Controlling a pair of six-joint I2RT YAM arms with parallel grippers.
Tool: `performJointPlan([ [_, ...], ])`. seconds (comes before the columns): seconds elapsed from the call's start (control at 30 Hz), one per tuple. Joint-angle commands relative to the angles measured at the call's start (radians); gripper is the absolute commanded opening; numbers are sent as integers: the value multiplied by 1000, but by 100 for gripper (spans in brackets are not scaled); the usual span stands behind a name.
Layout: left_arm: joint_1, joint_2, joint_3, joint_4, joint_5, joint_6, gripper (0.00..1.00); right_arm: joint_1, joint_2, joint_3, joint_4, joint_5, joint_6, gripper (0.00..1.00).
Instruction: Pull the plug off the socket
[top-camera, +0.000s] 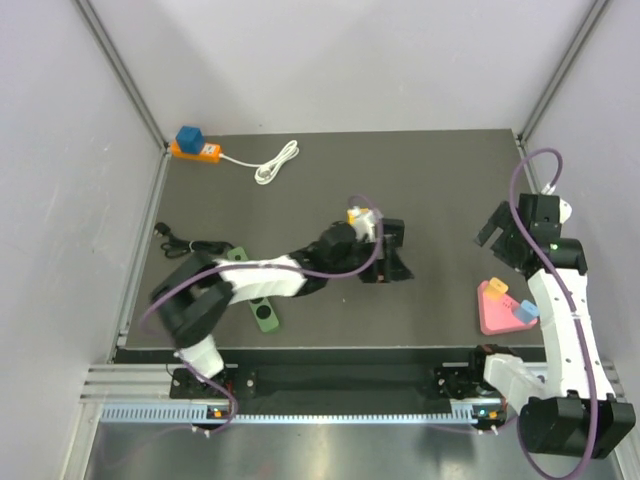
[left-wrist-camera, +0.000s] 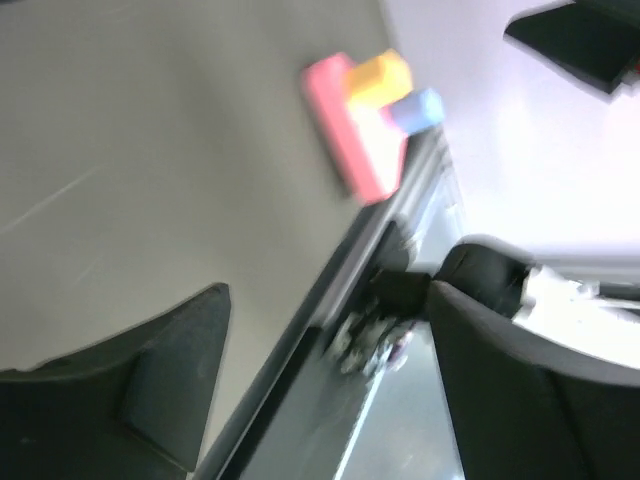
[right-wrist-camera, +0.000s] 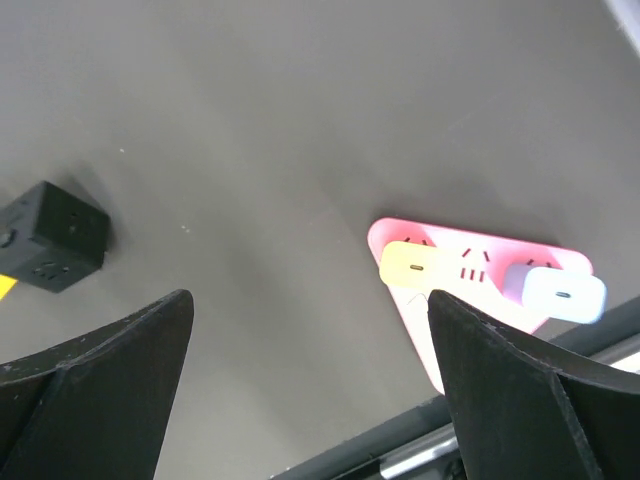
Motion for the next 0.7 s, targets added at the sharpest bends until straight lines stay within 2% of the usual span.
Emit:
performJointPlan([
  [0.0, -89, 222, 202, 332, -17, -159, 79, -1, -17, 113, -99, 42, -3, 100],
  [0.07, -141, 365, 273, 389, -12, -218, 75, -1, -18, 154, -108, 39, -9, 100],
  [0.13, -181, 474, 373, 402, -22, -239, 75, -1, -11, 182, -114, 39, -25, 100],
  [0.23, -221, 574, 471, 400, -37, -252, 75, -1, 0, 237, -123, 32, -40, 100],
  [0.4, -258, 637, 549, 320, -106, -235, 75, -1, -12, 277, -117, 24, -66, 99],
  [0.5, -284, 697, 612, 300, -98, -262, 75, -1, -19, 271, -99, 19, -77, 100],
  [0.67, -304, 778, 640, 354, -89, -316, 74, 0, -25, 259, -69, -5, -81, 100],
])
